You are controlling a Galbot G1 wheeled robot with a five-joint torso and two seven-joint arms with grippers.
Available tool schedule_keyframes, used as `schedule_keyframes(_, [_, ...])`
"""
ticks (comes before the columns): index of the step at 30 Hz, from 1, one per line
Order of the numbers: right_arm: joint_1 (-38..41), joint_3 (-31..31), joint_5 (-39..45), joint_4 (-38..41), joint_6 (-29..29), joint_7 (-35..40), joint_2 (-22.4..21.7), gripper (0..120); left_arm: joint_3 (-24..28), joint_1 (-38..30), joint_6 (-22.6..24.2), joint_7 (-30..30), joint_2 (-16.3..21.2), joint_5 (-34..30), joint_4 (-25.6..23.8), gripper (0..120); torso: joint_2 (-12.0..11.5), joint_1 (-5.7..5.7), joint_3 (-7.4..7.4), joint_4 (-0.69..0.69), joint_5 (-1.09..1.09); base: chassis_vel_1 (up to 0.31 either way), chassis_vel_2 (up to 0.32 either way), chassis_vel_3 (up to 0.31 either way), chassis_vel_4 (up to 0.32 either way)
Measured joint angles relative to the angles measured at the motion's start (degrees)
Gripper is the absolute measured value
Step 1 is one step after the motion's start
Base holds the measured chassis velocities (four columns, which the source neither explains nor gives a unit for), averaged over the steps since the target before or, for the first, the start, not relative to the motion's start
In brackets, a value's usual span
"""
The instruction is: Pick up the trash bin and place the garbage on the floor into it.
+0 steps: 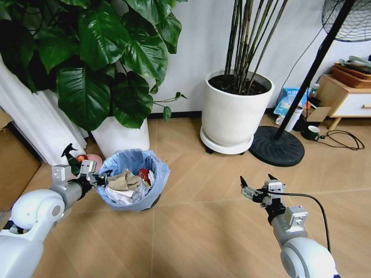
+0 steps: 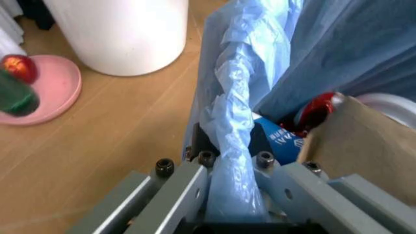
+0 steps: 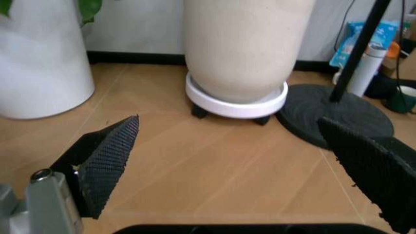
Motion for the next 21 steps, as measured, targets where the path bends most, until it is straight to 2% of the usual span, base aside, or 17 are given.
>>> schedule_keyframes(3, [0.09,-0.22,0.0,-0.23,0.11,0.0,0.0,100,-0.09,0.23,0.0,-0.02,-0.12,-0.01,0.0,0,0.0,-0.01,0.0,0.01,-0.04,0.285,-0.276,-0.287,0.279])
schedule_keyframes(5, [0.1,-0.28,0.01,-0.43,0.23,-0.03,-0.05,100,-0.11,0.54,0.01,-0.06,-0.34,0.05,0.0,0,0.0,-0.01,-0.01,0.0,0.03,0.293,-0.278,-0.297,0.3])
schedule_keyframes(7, [0.13,-0.28,0.09,-0.52,0.41,-0.05,-0.22,100,-0.12,0.69,0.0,-0.08,-0.57,0.11,-0.04,0,0.0,0.0,0.0,0.01,-0.09,0.3,-0.319,-0.307,0.285])
schedule_keyframes(11, [0.23,-0.26,0.23,-0.65,0.55,-0.08,-0.46,100,-0.09,0.77,0.01,-0.14,-0.65,0.15,-0.15,0,0.0,-0.01,0.0,0.01,0.01,0.285,-0.285,-0.28,0.272])
schedule_keyframes(14, [0.33,-0.26,0.29,-0.75,0.63,-0.09,-0.51,100,-0.06,0.76,0.01,-0.17,-0.66,0.15,-0.33,0,0.0,0.0,0.0,0.01,-0.07,0.274,-0.28,-0.265,0.262])
schedule_keyframes(16, [0.42,-0.34,0.29,-1.04,0.85,-0.14,-0.52,100,-0.06,0.75,0.01,-0.24,-0.63,0.13,-0.51,0,0.0,-0.01,0.0,0.01,0.01,0.25,-0.262,-0.249,0.246])
schedule_keyframes(21, [0.61,-0.67,0.27,-1.33,1.01,-0.21,-0.5,100,-0.24,0.85,0.01,-0.31,-0.63,0.05,-0.66,0,0.0,0.0,0.0,-0.01,-0.02,0.22,-0.231,-0.215,0.233])
